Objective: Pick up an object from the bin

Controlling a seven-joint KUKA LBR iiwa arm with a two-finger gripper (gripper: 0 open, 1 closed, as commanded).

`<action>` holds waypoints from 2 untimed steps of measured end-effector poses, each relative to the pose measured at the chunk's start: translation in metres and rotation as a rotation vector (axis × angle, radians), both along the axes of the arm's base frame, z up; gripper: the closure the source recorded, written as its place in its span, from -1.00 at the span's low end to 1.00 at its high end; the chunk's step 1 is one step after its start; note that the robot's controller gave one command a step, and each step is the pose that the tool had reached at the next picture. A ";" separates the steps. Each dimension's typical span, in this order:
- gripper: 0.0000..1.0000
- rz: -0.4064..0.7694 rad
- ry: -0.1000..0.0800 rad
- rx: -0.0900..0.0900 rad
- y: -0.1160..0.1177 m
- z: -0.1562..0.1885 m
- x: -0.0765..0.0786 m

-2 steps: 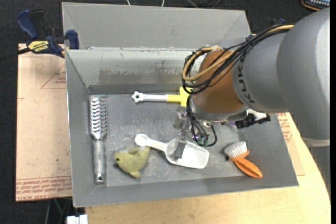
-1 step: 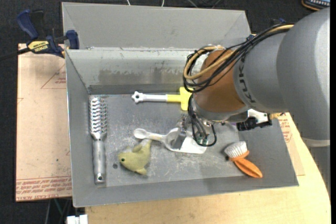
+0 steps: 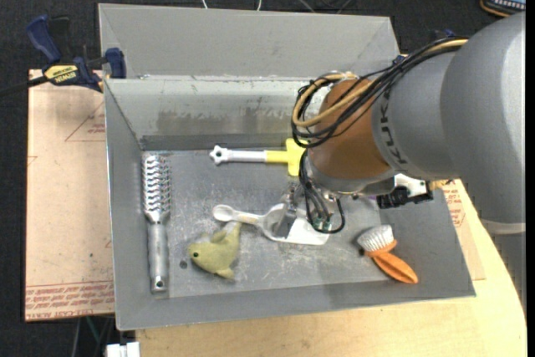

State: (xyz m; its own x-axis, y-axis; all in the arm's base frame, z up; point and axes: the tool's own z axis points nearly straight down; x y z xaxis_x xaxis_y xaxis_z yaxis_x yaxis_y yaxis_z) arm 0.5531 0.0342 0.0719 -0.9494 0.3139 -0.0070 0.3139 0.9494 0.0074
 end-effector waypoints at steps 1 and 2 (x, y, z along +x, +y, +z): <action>1.00 -0.010 0.005 0.000 0.008 0.090 -0.009; 1.00 -0.004 0.008 0.000 0.006 0.127 -0.009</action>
Offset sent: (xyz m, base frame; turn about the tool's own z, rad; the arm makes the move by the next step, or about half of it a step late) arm -0.0091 -0.0004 0.1651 -0.0065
